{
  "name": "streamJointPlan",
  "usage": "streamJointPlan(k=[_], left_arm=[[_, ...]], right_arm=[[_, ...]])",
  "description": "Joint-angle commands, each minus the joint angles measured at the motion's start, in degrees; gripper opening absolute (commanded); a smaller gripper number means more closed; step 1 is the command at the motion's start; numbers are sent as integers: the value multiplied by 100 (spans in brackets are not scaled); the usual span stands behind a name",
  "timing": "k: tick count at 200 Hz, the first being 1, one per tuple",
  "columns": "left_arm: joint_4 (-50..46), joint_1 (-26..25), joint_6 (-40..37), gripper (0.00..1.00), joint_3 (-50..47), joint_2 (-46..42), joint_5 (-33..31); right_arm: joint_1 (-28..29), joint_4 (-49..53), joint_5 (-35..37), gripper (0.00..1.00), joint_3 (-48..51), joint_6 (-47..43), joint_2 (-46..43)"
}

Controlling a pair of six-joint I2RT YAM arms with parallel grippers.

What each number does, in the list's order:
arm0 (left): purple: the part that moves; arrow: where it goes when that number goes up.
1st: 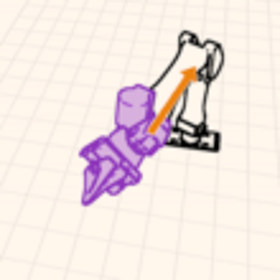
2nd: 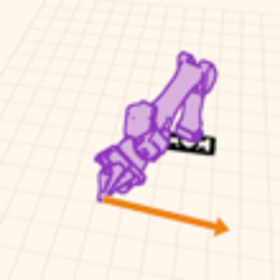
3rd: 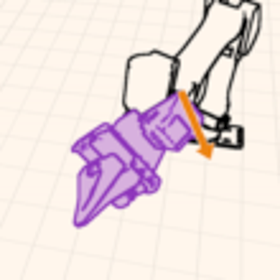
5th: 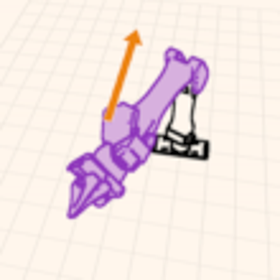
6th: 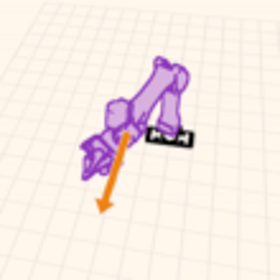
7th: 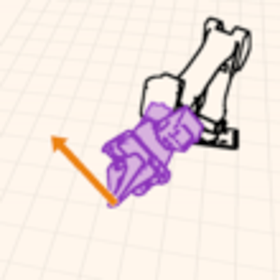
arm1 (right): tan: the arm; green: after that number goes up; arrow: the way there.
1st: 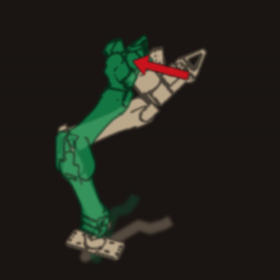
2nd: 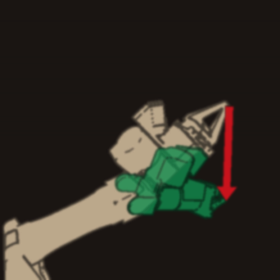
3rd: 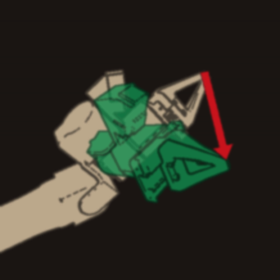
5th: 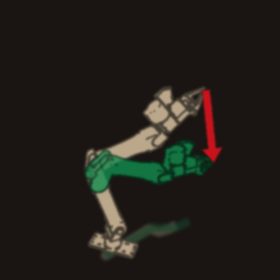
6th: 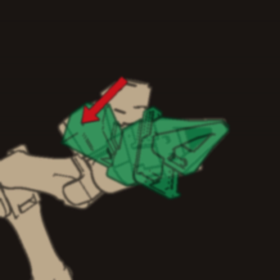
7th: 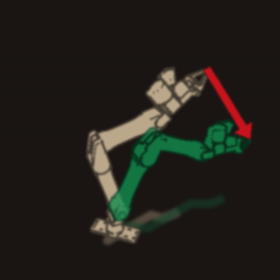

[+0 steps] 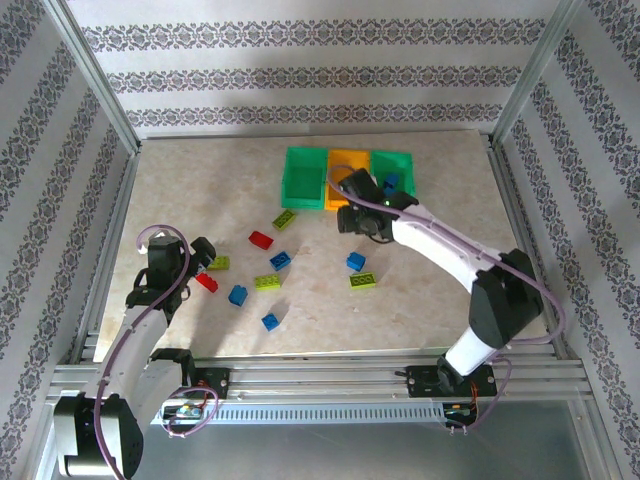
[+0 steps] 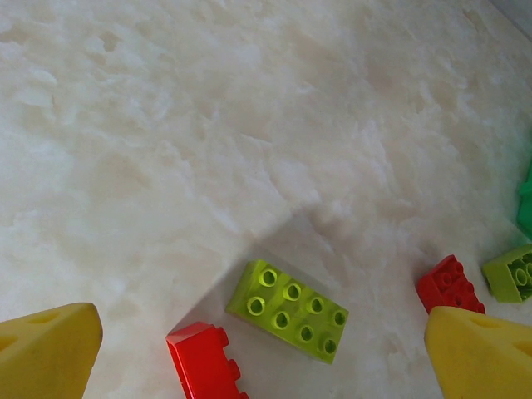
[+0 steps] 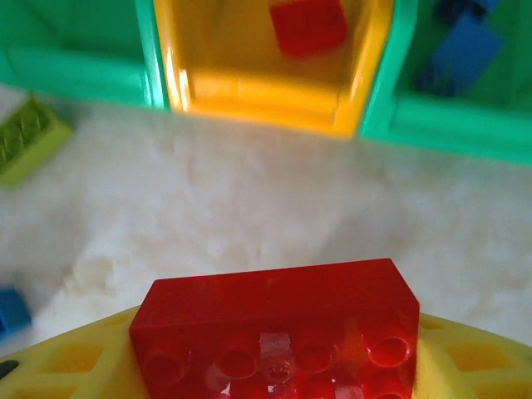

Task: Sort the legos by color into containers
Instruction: Place the lego in the container.

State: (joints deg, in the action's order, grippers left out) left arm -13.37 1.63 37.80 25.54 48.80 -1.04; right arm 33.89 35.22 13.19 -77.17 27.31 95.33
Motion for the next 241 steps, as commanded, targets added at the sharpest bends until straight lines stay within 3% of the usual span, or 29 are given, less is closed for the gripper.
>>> streamJointPlan(k=[1, 91, 167, 241], left_arm=[[-184, 95, -62, 100, 188, -82, 104], [77, 92, -190, 100, 383, 83, 442], [421, 92, -161, 100, 629, 833, 974], [554, 92, -234, 100, 775, 1338, 1514]], right_arm=[[-163, -196, 331, 43, -747, -673, 626], [-756, -332, -1, 47, -2718, -1265, 2618], [-797, -402, -53, 65, -2926, -1438, 3014], [-787, -481, -67, 82, -2903, -1536, 2839]])
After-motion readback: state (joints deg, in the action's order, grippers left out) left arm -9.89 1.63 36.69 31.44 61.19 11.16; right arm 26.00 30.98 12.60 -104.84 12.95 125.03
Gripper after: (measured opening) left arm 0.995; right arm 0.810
